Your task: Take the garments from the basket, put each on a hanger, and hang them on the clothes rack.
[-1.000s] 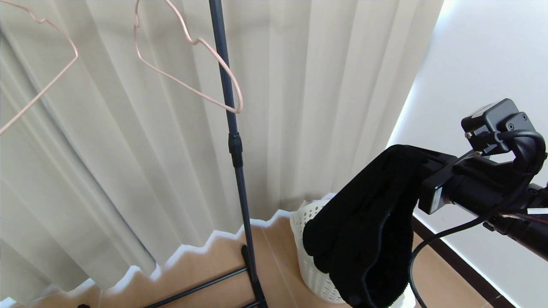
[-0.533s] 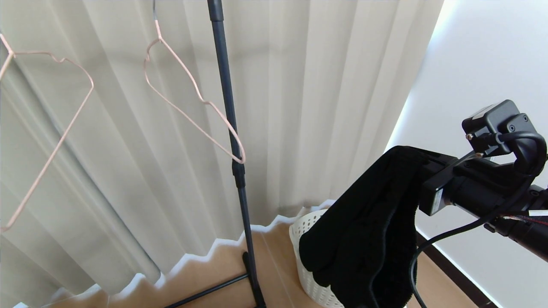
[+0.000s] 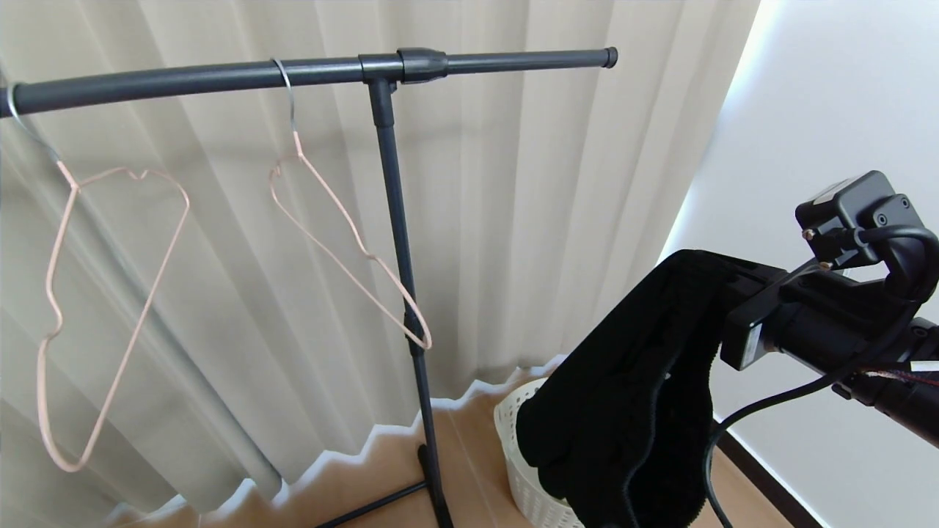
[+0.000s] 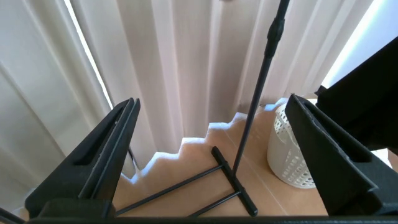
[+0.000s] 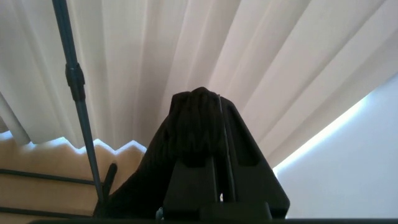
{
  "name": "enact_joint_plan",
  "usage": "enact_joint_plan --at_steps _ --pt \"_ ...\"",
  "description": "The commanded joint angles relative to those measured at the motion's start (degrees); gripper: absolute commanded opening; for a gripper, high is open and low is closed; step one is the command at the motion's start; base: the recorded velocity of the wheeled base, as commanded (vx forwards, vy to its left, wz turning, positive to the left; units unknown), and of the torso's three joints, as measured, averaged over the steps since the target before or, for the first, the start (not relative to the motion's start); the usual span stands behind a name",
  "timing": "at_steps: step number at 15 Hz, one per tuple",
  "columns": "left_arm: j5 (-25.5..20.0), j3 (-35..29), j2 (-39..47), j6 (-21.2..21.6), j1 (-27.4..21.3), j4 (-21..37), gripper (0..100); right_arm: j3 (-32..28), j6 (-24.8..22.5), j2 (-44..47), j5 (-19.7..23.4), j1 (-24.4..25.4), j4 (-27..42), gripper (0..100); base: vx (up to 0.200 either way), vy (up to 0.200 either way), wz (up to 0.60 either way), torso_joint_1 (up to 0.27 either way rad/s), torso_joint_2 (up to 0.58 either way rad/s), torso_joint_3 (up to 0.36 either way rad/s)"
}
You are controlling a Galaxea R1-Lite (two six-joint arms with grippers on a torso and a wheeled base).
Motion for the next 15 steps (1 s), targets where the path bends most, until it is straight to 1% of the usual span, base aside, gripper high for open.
enact_joint_plan --at_steps 1,9,15 --pt "0.0 0.0 0.0 0.0 0.0 0.0 100 0.0 0.0 0.0 0.0 0.1 0.0 0 0.0 0.0 0.0 0.212 -0.55 -0.339" --pt "0.0 0.0 0.0 0.0 0.0 0.0 100 0.1 -0.1 -0.2 0.0 0.1 0.0 0 0.0 0.0 0.0 0.234 -0.58 -0.344" --pt "0.1 0.0 0.0 -0.1 0.0 0.0 100 0.2 -0.1 -0.3 0.0 0.1 0.0 0 0.0 0.0 0.0 0.182 -0.42 -0.234"
